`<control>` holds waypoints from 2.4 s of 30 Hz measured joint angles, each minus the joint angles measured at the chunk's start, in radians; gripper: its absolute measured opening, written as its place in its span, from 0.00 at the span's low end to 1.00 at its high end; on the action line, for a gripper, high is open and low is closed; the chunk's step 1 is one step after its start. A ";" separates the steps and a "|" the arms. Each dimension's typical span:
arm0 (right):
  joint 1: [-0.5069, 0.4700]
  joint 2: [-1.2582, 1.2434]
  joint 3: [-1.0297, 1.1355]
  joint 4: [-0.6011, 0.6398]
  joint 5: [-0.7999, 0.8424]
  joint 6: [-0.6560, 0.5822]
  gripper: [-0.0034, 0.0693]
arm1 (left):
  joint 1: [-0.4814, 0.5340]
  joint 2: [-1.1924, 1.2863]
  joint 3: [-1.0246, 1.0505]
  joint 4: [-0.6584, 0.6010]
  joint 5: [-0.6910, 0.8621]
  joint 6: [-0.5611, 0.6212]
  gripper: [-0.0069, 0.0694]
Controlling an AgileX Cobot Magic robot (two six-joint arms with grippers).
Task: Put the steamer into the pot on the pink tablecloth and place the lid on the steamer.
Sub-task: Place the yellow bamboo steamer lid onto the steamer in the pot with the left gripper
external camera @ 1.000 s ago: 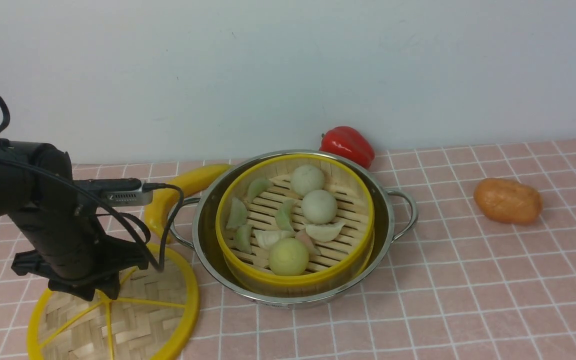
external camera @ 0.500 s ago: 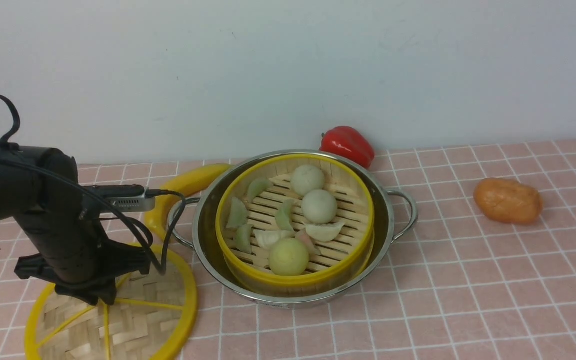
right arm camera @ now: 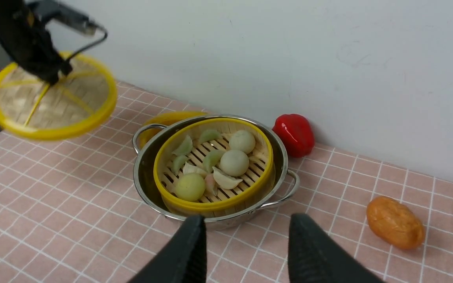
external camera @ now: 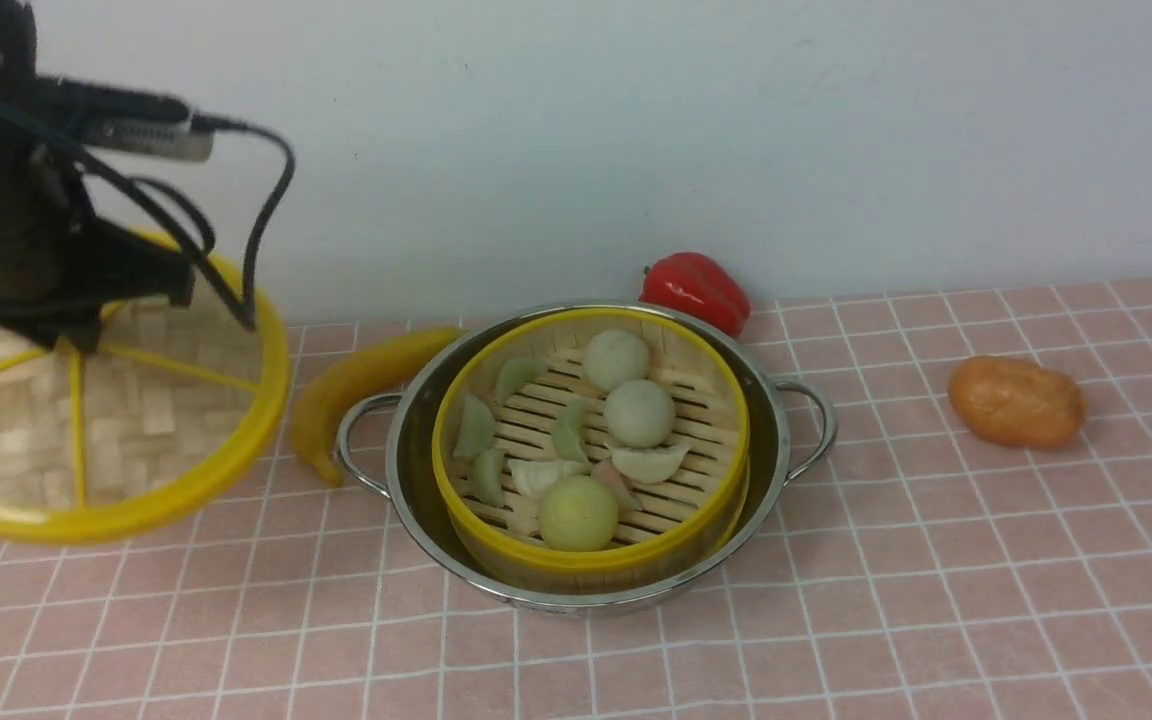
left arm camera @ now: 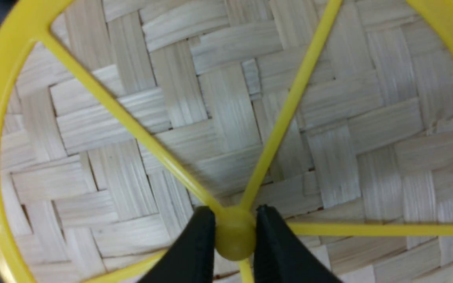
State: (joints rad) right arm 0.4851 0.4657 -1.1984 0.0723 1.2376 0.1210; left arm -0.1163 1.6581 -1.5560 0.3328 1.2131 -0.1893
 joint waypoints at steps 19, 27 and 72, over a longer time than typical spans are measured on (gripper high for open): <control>0.000 0.000 0.000 0.004 0.000 0.008 0.46 | -0.466 0.389 -0.294 -0.135 -0.042 0.004 0.25; 0.000 0.000 0.000 0.004 0.000 0.019 0.46 | -0.466 0.429 -0.328 -0.131 -0.067 0.007 0.25; 0.000 0.000 0.000 0.004 0.000 0.027 0.46 | -0.437 0.441 -0.331 -0.169 -0.077 0.004 0.25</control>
State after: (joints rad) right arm 0.4851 0.4657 -1.1984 0.0763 1.2376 0.1482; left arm -0.5529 2.0993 -1.8874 0.1634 1.1366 -0.1853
